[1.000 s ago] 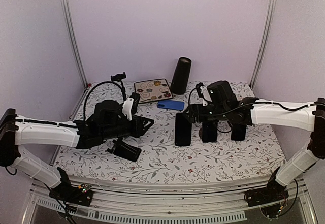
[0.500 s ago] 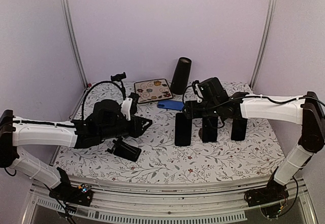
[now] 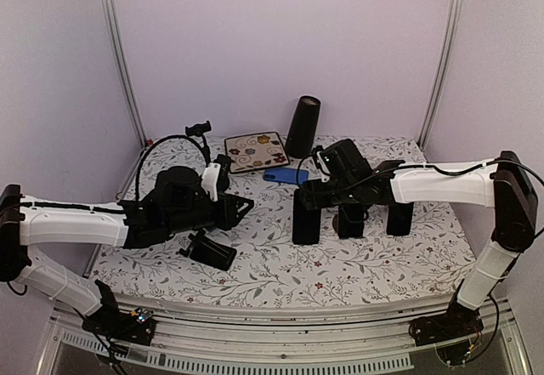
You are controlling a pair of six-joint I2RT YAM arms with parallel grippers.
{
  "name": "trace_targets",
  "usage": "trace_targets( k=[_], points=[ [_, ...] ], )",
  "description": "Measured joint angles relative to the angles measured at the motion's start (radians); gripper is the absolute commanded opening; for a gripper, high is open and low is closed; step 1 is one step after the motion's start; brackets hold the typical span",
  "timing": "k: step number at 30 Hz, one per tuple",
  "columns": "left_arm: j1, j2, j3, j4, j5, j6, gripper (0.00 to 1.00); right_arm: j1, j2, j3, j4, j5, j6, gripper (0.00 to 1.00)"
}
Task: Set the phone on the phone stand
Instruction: Move the phone stand to the center of the board.
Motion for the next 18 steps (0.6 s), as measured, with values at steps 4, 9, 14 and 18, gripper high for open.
trace_targets(
  k=[4, 9, 14, 18],
  points=[
    [0.000, -0.003, 0.000, -0.002, -0.001, 0.000, 0.31, 0.001, 0.002, 0.000, 0.000, 0.000, -0.005, 0.71],
    [0.000, -0.016, 0.000, -0.007, -0.008, -0.003, 0.31, 0.001, 0.001, 0.000, 0.000, 0.000, -0.008, 0.71],
    [0.000, -0.030, 0.000, -0.027, -0.028, -0.014, 0.31, 0.001, 0.000, 0.000, 0.000, 0.000, -0.009, 0.72],
    [0.000, -0.050, 0.000, -0.054, -0.064, -0.038, 0.31, 0.001, -0.012, 0.000, -0.002, 0.000, -0.011, 0.72]
  ],
)
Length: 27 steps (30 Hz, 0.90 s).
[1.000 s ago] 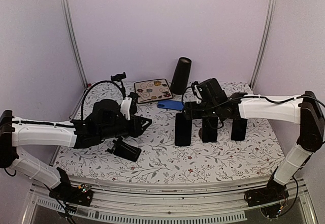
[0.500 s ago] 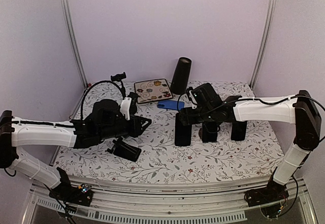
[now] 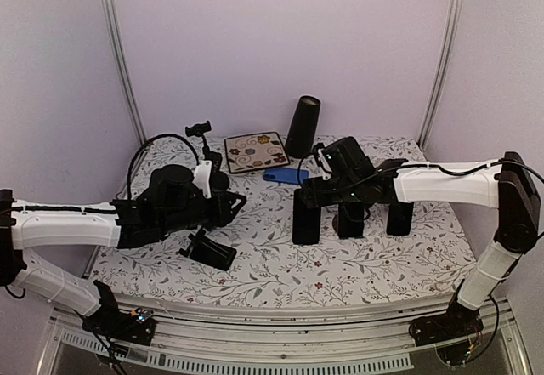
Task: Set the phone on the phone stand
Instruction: Move the phone stand to the center of the board.
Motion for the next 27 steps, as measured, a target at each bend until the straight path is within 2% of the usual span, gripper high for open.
trace_targets(
  k=[6, 16, 21, 27],
  points=[
    [-0.001, -0.040, 0.000, -0.108, -0.106, -0.079, 0.32, 0.000, -0.056, 0.000, -0.002, 0.000, -0.002, 0.73],
    [-0.002, -0.173, -0.076, -0.312, -0.288, -0.270, 0.31, 0.000, -0.175, -0.005, 0.004, -0.005, -0.006, 0.85],
    [-0.001, -0.152, -0.098, -0.377, -0.313, -0.319, 0.30, 0.000, -0.196, -0.013, 0.010, -0.015, -0.007, 0.88],
    [0.005, -0.062, -0.096, -0.411, -0.326, -0.331, 0.22, 0.000, -0.223, -0.037, 0.010, -0.028, -0.007, 0.88]
  ],
)
